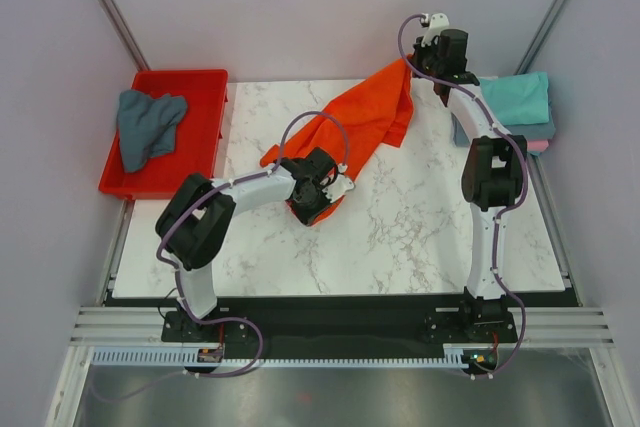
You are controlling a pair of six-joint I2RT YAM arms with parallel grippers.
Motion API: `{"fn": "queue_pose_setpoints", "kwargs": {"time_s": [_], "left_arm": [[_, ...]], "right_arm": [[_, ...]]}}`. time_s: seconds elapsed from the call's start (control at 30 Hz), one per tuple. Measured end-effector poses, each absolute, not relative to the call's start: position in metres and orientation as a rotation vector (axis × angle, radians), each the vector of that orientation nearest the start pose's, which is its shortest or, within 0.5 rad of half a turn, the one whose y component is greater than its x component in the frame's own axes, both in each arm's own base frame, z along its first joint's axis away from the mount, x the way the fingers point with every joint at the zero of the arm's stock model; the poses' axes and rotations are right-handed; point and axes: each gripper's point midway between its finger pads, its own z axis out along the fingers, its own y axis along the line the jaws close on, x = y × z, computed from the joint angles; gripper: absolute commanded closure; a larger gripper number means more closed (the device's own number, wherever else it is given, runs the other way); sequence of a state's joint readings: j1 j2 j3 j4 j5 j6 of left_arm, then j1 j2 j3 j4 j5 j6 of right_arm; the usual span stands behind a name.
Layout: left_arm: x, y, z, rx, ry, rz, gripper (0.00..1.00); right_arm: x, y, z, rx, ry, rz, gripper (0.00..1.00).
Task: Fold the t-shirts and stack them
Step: Flatten the tshirt out
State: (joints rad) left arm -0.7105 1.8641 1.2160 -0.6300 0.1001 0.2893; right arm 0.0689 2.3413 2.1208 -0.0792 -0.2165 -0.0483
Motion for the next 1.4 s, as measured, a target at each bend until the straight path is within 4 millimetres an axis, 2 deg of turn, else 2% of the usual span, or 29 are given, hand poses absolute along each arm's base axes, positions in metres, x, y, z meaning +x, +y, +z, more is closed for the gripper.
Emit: {"fn": "queue_pose_setpoints", "kwargs": {"time_s": [0.03,0.3,0.4,0.47,0.57,0.63,0.7,0.77,0.8,0.83,0.93,1.03,1.17,1.3,1.4], "left_arm": [[0.27,-0.238,0.015,1.421,2.497,-0.218,0.98],[0.267,-0.227,0.024,1.524,2.462,-0.17,0.98],[0.274,-0.225,0.055,1.51,2.39,-0.144,0.98],[0.293,-0.231,0.098,1.485,2.254,-0.105,0.98],[0.319,-0.238,0.181,1.397,2.006,-0.06,0.98],[0.327,-0.235,0.233,1.335,1.856,-0.03,0.98],[0.328,-0.224,0.277,1.284,1.729,0.005,0.98],[0.324,-0.212,0.307,1.253,1.64,0.045,0.98],[0.324,-0.207,0.322,1.243,1.579,0.074,0.98],[0.323,-0.202,0.335,1.236,1.524,0.099,0.98],[0.316,-0.194,0.363,1.22,1.414,0.145,0.98],[0.306,-0.185,0.389,1.183,1.332,0.173,0.98],[0.282,-0.166,0.43,1.1,1.228,0.189,0.98],[0.26,-0.148,0.474,1.004,1.136,0.199,0.98],[0.255,-0.143,0.497,0.955,1.085,0.201,0.98]], "right_arm": [[0.675,0.082,0.196,-0.256,1.851,0.217,1.0],[0.673,0.08,0.194,-0.251,1.856,0.227,1.0],[0.659,0.081,0.192,-0.264,1.884,0.251,1.0],[0.643,0.082,0.197,-0.275,1.9,0.271,1.0],[0.615,0.084,0.229,-0.293,1.883,0.296,1.0],[0.594,0.086,0.269,-0.309,1.836,0.307,1.0],[0.573,0.088,0.313,-0.326,1.768,0.313,1.0],[0.543,0.088,0.366,-0.34,1.685,0.31,1.0],[0.529,0.089,0.385,-0.346,1.651,0.309,1.0],[0.509,0.089,0.41,-0.354,1.607,0.308,1.0],[0.452,0.089,0.459,-0.385,1.515,0.299,1.0],[0.393,0.085,0.485,-0.412,1.462,0.27,1.0],[0.33,0.079,0.501,-0.447,1.445,0.226,1.0],[0.288,0.076,0.51,-0.463,1.454,0.212,1.0],[0.271,0.075,0.514,-0.466,1.456,0.211,1.0]]}}
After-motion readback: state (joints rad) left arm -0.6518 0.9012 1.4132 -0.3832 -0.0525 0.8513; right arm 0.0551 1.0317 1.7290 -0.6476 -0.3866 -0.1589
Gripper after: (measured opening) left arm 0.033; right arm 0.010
